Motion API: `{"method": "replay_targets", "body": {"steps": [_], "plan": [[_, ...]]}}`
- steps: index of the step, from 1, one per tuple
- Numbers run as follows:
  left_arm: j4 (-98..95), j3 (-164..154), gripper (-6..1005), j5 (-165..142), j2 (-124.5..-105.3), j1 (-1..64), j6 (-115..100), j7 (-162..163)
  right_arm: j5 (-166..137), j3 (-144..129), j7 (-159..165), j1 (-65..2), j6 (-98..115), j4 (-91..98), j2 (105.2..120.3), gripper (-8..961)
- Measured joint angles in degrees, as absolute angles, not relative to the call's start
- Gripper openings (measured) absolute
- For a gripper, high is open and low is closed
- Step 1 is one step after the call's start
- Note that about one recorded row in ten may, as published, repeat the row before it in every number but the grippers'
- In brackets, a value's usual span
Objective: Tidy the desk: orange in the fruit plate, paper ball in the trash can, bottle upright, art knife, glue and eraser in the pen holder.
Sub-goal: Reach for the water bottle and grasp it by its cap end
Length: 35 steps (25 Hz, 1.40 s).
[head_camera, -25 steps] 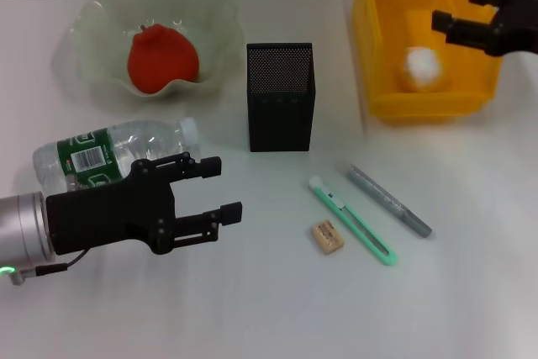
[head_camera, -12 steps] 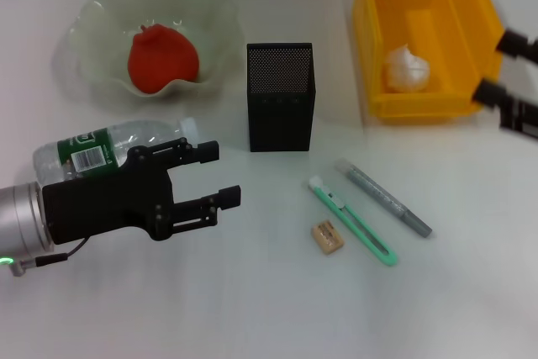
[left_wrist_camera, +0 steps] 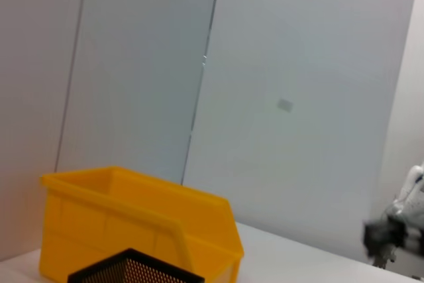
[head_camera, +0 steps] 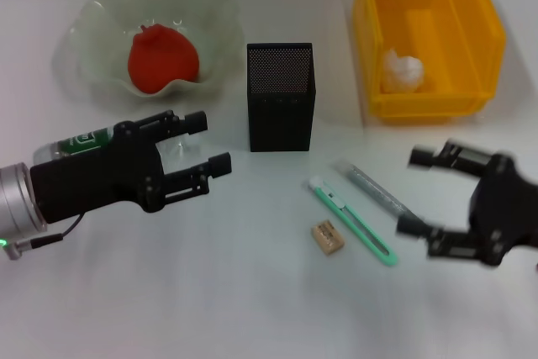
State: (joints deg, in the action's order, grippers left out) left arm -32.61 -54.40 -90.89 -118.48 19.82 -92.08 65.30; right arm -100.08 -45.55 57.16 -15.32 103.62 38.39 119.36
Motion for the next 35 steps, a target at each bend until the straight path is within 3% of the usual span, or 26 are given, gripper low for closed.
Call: {"method": "replay_targets", "body": {"steps": [23,32,35], "plan": [[-32.70,-53.79,724,-90.89,-118.56,22.55,-91.06,66.30,-101.09,-47.16,48.76,-18.56,98.28,28.33,119.58,808],[-48.38,-55.50,724,-100.37,-118.36,28.11,-84.08,86.66,-99.54,-47.02,48.73,-19.72,96.83,25.45,119.51,809],[-57.83,-55.78,724,-111.09,-118.47,33.14,-84.11,96.65,-98.93,-47.06,48.71,-19.87,96.81,25.28,119.54,809]]}}
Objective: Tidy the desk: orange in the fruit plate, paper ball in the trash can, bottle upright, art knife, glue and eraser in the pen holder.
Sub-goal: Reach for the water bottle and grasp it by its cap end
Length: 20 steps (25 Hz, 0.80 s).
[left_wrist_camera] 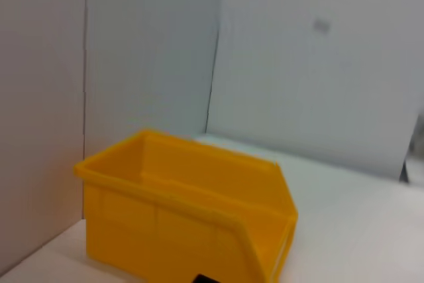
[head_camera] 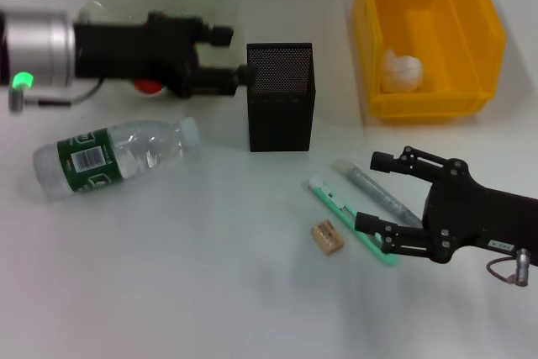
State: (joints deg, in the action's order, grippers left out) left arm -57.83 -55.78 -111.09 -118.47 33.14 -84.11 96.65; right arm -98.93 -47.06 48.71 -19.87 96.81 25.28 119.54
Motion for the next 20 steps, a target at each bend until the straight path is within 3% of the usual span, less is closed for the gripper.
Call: {"method": "replay_targets", "body": {"steps": [5,20], "plan": [[-65.20,-57.54,723,-124.56,-118.55,38.23,-86.16,105.60,-98.75,-47.62,48.65,-20.82,96.80,24.33,119.55,809],[-69.50,-71.52,723,-144.05,-119.02,42.49,-90.90,119.33,-98.69,-47.14,48.60,-22.98,96.67,23.44,119.39,810]]}}
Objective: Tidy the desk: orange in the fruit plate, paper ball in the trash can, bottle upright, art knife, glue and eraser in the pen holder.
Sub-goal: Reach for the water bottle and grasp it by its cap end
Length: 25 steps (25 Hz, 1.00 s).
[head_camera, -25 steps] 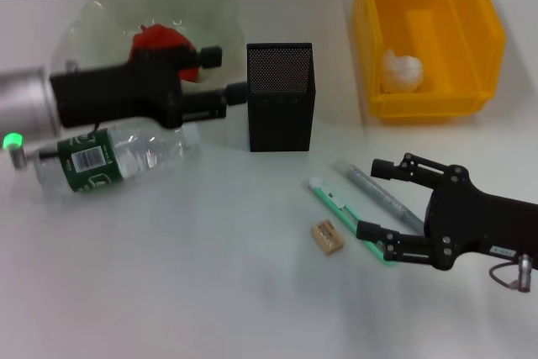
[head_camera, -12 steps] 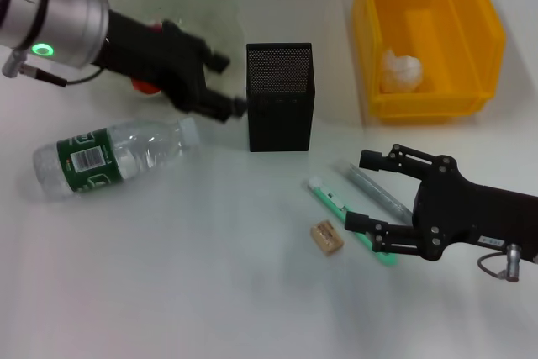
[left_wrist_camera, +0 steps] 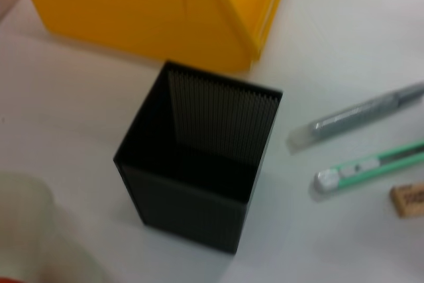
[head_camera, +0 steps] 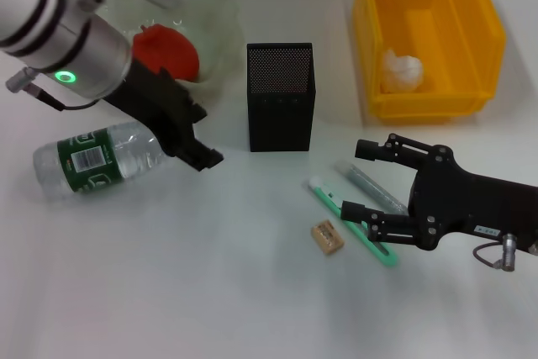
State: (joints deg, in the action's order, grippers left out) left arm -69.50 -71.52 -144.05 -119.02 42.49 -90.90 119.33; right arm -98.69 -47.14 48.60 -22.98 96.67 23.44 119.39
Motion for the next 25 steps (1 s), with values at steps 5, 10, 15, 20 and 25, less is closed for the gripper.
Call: {"method": "replay_targets", "body": {"steps": [5,10,15,20,25], "plan": [[-70.64,-77.70,723,-148.07,-119.13,42.89,-87.86,123.23,-98.69,-47.28,48.61,-23.79,96.67,22.23,119.37,809],[-70.65,-78.08,723,-148.35,-119.17,43.24,-87.29,123.46,-98.70,-47.62,48.61,-23.76,96.68,21.66,119.43,809],[-68.75,-81.38,722,-153.93,-119.18,44.94,-84.78,127.24,-98.74,-47.64,48.61,-23.77,96.68,20.92,119.41,809],[-66.18,-82.64,722,-154.94,-119.18,45.82,-83.70,129.11,-98.74,-47.64,48.61,-23.58,96.71,20.83,119.46,809],[-63.68,-83.40,713,-155.18,-119.18,46.40,-81.88,129.46,-98.72,-47.66,48.61,-23.46,97.30,20.83,119.42,809]]}}
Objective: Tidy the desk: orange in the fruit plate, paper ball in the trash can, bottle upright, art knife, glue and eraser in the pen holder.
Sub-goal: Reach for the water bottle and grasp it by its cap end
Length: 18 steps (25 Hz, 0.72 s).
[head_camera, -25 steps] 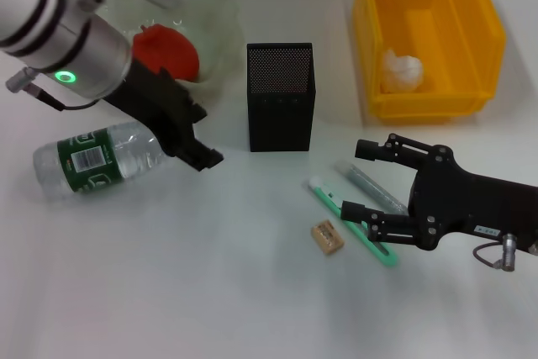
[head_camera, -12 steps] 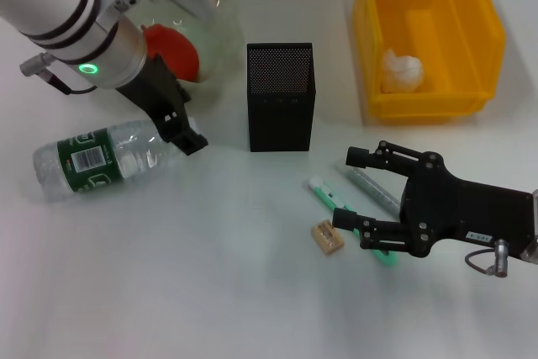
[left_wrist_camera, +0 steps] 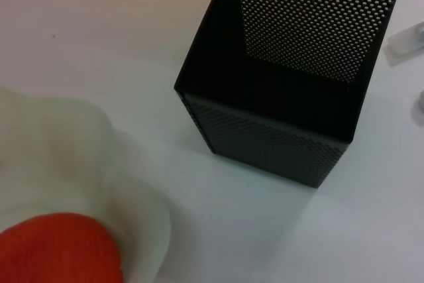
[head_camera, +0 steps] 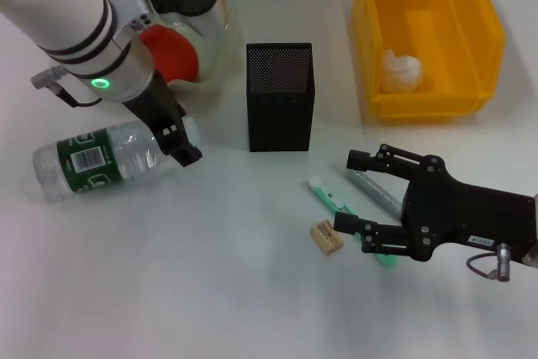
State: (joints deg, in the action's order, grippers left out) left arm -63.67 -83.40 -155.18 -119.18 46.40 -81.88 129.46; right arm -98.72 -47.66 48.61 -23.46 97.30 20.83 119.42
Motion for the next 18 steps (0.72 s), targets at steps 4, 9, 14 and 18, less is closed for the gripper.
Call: {"method": "replay_targets", "body": {"steps": [4,9,14,18], "plan": [[-62.77,-84.88,694,-155.00,-119.18,46.41,-80.30,129.47,-98.79,-47.66,48.61,-23.39,97.42,20.79,119.38,809],[-61.44,-85.20,692,-155.19,-119.17,46.40,-78.29,129.46,-99.03,-47.72,48.60,-23.37,97.44,20.22,119.43,810],[-60.51,-85.29,689,-156.08,-119.18,46.43,-77.15,130.01,-99.07,-47.73,48.60,-23.47,97.47,19.92,119.38,810],[-60.40,-85.35,687,-156.67,-119.18,46.53,-76.86,130.63,-99.10,-47.73,48.60,-23.55,97.48,19.86,119.36,810]]}}
